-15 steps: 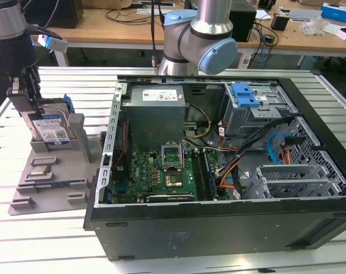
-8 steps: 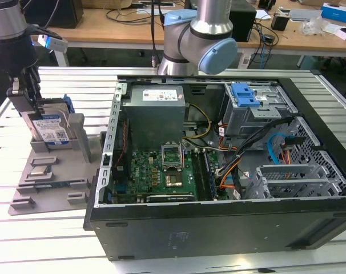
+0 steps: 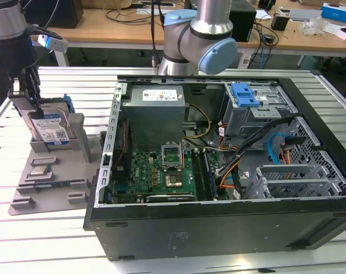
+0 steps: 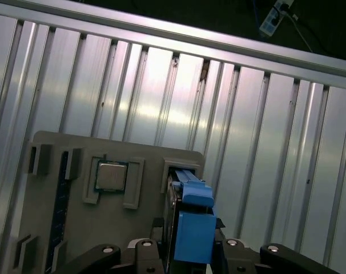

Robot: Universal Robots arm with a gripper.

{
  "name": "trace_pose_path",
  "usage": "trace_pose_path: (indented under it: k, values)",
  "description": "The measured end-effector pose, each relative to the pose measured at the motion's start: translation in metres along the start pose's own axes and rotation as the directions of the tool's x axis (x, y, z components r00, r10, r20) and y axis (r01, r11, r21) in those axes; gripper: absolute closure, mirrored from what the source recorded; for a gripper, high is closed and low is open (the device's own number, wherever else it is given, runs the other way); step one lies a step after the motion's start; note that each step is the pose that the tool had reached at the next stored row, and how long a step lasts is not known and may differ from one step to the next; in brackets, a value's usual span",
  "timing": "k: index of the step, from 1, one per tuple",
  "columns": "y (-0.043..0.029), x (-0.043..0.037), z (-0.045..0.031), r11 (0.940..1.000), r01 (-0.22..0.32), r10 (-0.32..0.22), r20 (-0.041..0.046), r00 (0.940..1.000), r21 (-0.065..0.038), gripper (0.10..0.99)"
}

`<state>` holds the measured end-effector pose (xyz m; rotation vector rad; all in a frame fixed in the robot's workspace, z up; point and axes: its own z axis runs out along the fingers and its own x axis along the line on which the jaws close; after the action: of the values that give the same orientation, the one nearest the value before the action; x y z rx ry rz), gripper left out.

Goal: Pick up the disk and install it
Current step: 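Pick up the disk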

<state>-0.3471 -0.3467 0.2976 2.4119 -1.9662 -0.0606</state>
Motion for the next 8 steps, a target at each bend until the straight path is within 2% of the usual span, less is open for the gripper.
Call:
trace_pose_path:
  k: [8]
  values:
    - [-0.0001,0.0000,-0.0001,1.0000,0.000,0.000,0.0001,1.0000,0.001,0.694]
